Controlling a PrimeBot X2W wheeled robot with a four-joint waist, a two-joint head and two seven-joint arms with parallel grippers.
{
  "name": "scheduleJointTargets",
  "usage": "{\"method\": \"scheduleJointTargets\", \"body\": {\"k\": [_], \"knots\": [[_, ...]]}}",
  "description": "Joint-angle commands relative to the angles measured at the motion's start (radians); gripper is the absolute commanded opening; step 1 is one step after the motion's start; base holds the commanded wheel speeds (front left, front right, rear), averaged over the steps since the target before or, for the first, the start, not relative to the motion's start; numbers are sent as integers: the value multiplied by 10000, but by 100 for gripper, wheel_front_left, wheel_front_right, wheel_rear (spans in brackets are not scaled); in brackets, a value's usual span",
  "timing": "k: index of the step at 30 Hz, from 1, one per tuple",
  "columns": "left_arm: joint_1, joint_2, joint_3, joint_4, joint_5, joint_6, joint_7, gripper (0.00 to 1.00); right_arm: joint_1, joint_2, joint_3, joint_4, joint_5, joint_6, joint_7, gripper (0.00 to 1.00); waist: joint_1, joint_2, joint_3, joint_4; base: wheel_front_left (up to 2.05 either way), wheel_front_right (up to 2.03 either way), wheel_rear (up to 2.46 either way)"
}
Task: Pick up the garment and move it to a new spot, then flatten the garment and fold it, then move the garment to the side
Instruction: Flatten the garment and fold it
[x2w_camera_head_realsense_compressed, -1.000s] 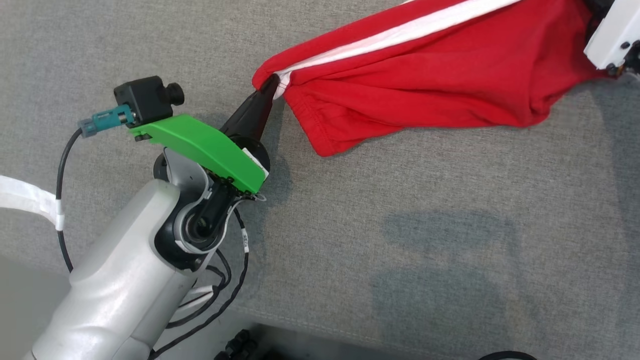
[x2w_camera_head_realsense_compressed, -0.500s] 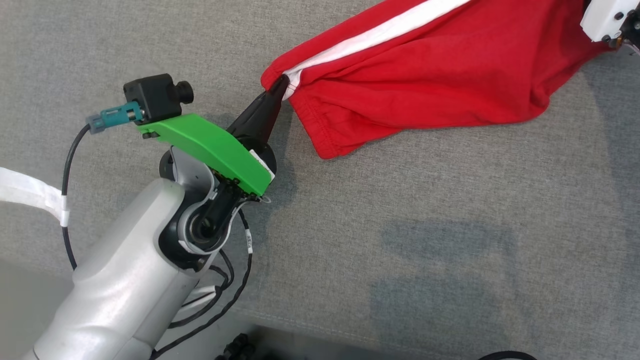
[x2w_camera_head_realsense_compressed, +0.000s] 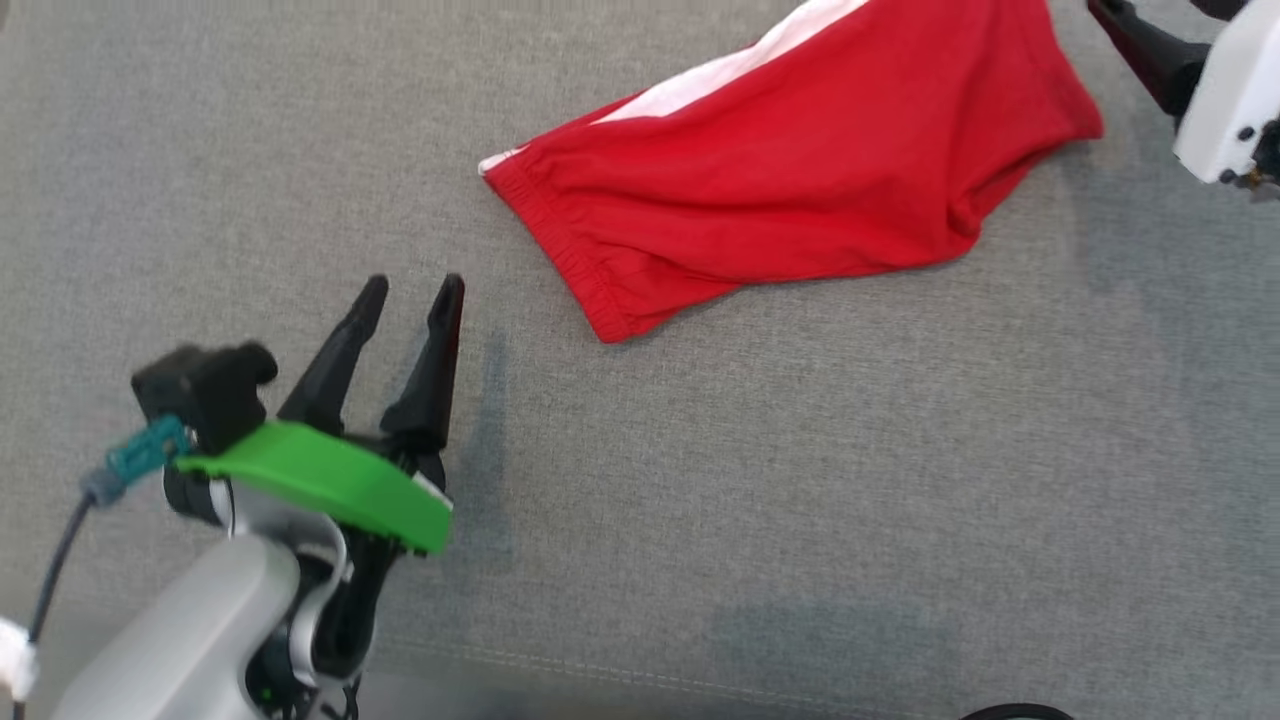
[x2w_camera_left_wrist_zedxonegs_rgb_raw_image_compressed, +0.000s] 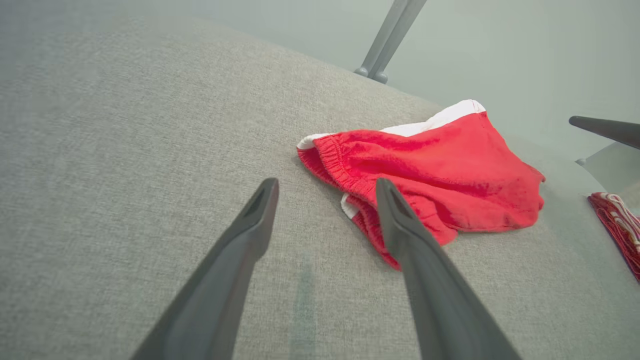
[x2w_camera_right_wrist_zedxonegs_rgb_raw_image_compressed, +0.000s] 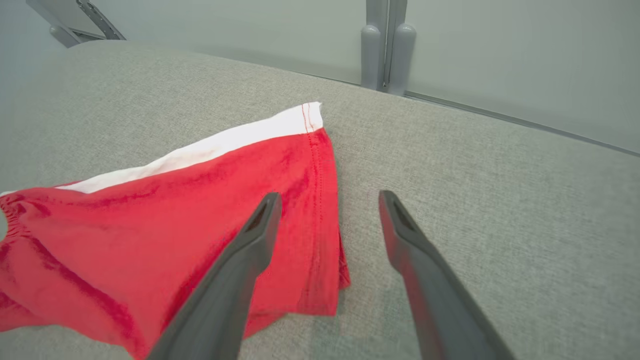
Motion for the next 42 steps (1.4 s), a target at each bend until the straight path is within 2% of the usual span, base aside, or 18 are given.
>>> {"method": "scheduleJointTargets", "body": {"k": [1,7,12,14,20,27,28,29,33,36,37,42], "knots": [[332,32,22,-142,99,166,-183,100,201,-99,-120,-86,-49,-7,3,100,0,-1,-545,-348,0,0,0],[1229,-42,35,-449,1280,797,-771,100,907,80,-949,117,-510,-5,310,100,0,-1,-392,25,0,0,0],[1479,-639,262,-197,2340,849,-873,100,885,405,-1566,440,-870,-5,774,100,0,-1,-22,577,0,0,0],[1760,-1155,634,-83,2763,632,-859,100,671,567,-1870,692,-1226,-5,1121,100,0,-1,179,861,0,0,0],[2028,-2016,1204,376,3485,-54,-865,100,352,983,-2328,1292,-1885,-5,1770,100,0,-1,514,1345,0,0,0],[2079,-2725,1703,944,4002,-756,-866,100,461,1288,-2438,1783,-2297,-4,2465,100,0,-1,590,1615,0,0,0],[2095,-2809,1791,1011,4059,-835,-867,100,501,1327,-2447,1813,-2255,-4,2573,35,0,-1,574,1614,0,0,0],[2130,-2875,1864,1066,4098,-920,-867,100,546,1419,-2461,1809,-2129,-4,2658,0,0,-1,546,1594,0,0,0],[2343,-2951,2150,1258,4345,-1314,-864,100,677,1860,-2891,1711,-1563,-2,2780,0,0,-1,244,1275,0,0,0],[2581,-2777,2159,1403,4613,-1688,-858,100,783,2233,-3160,1587,-1182,-4,2865,0,0,-1,-160,857,0,0,0],[2581,-2777,2159,1403,4613,-1688,-858,100,783,2233,-3160,1587,-1182,-4,2865,0,0,-1,-160,857,0,0,0],[3246,-2476,2364,1559,4792,-1873,-858,100,1239,2748,-3488,1187,-561,-4,3135,0,0,-1,-1096,-85,0,0,0]]}}
